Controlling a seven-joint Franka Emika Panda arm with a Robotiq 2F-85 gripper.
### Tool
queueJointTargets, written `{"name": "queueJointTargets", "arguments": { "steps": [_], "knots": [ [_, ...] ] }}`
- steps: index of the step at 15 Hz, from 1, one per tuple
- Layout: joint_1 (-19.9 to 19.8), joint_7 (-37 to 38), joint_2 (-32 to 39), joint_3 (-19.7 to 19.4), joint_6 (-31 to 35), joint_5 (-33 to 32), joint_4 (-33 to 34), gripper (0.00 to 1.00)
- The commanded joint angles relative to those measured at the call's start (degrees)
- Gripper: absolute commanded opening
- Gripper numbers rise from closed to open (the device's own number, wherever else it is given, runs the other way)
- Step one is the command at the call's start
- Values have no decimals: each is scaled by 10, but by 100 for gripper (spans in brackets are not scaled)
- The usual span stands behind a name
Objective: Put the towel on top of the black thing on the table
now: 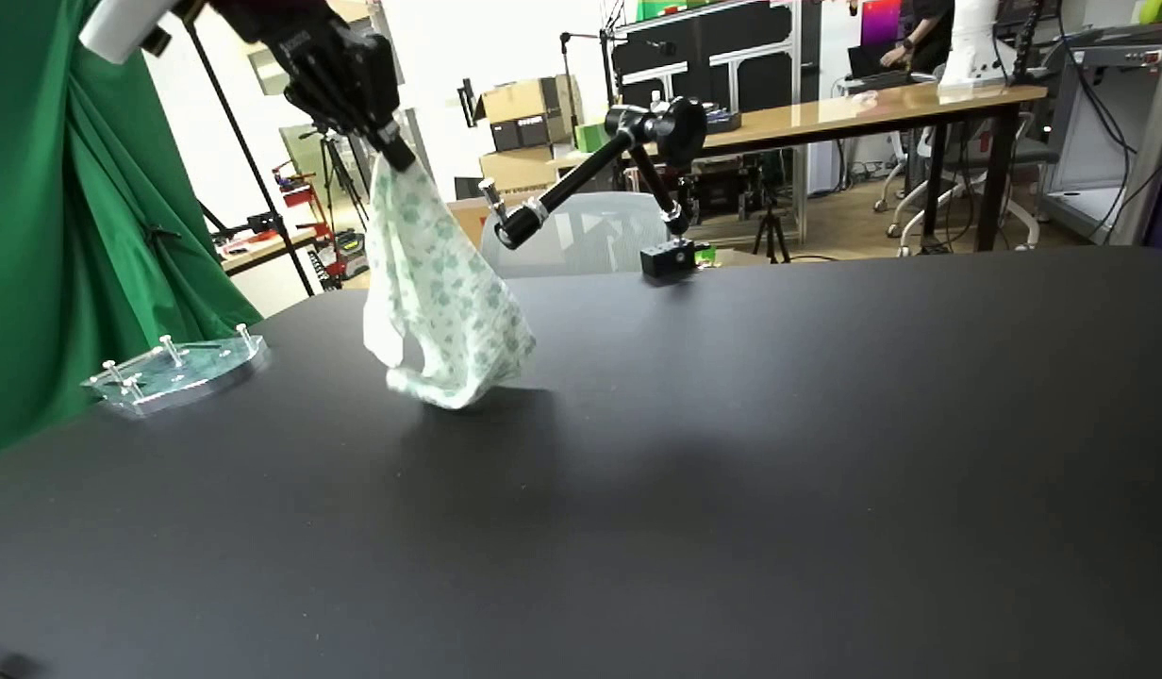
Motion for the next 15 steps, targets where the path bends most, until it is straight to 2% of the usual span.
{"name": "queueJointTargets", "arguments": {
  "steps": [1, 2, 3, 6, 10, 15],
  "knots": [
    [-9, 76, -34, 5, -41, -35, 34, 0],
    [-13, 97, -37, 5, -47, -44, 44, 0],
    [-97, 104, -37, 84, -52, -22, 54, 0],
    [-157, 146, -36, 125, -65, -5, 74, 0],
    [-219, 218, -22, 154, -57, 4, 95, 0],
    [-257, 308, -2, 158, -58, -9, 117, 0]
  ]
}}
